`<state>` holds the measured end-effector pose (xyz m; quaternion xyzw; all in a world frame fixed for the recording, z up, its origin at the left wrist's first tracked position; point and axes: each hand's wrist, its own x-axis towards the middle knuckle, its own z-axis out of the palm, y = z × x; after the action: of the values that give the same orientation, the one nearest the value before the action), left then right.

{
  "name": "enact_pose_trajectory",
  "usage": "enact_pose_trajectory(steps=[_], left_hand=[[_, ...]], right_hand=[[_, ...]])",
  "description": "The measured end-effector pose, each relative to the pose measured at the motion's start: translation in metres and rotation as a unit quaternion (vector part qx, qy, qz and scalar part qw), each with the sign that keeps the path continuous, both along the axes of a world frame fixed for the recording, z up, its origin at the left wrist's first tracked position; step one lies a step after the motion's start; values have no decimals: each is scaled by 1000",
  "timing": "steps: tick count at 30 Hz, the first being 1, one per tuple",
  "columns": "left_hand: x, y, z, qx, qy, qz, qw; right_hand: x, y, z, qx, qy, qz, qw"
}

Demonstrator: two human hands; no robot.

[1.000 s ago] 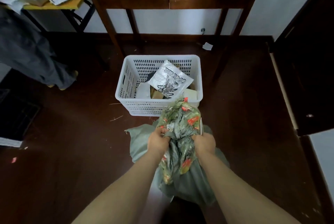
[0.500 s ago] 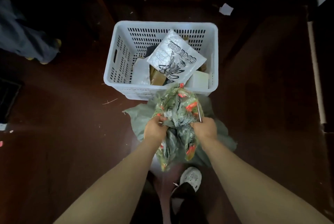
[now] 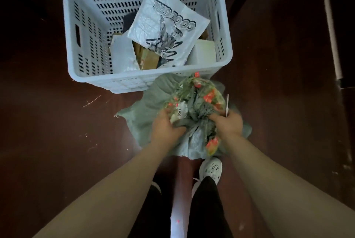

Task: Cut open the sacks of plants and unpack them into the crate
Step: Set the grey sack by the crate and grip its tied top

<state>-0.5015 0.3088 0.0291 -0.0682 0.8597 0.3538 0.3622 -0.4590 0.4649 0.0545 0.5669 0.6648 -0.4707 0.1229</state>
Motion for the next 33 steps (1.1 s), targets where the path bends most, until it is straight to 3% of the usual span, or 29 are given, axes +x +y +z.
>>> enact_pose_trajectory(steps=[4,7,11,13,15,17,19,21,23,28,29,31,32,33], left_hand=[[-12,-4,3,36,63,-254,964],[-18,4,-9,62,90,-336,936],[-26,10,-30,44,103,-194,974],[-25,6,-39,41,95,-104,989],[-22,5,-45,85,35,44,995],[-25,3,-43,142,-70,251,955],[-33,0,-44,160,-161,390,892],[-37,-6,-47,118,-184,415,883],[-36,-13,-52,57,-180,386,903],[-37,-29,-67,-94,-170,277,941],[-34,-25,-64,-92,-187,261,943],[-25,-10,-53,-5,-273,268,924],[-18,2,-46,56,-280,278,917],[-8,16,-43,123,-223,271,928]], right_hand=[[-11,-17,-3,0,12,12,1000],[-23,-24,-6,11,47,48,998],[-30,-18,-8,-1,112,42,993],[-30,-11,-8,2,170,-14,985],[-27,-7,-9,23,202,-99,974],[-21,-5,-19,35,173,-138,975],[-13,-8,-34,-9,118,-86,989],[-6,-13,-51,-68,80,0,995],[-4,-17,-67,-111,80,66,988],[-11,-22,-127,-97,49,258,960],[-11,-21,-138,-69,40,291,953],[-8,-17,-159,-32,41,299,953],[-6,-16,-168,-29,45,289,956],[-4,-14,-177,-33,50,271,961]])
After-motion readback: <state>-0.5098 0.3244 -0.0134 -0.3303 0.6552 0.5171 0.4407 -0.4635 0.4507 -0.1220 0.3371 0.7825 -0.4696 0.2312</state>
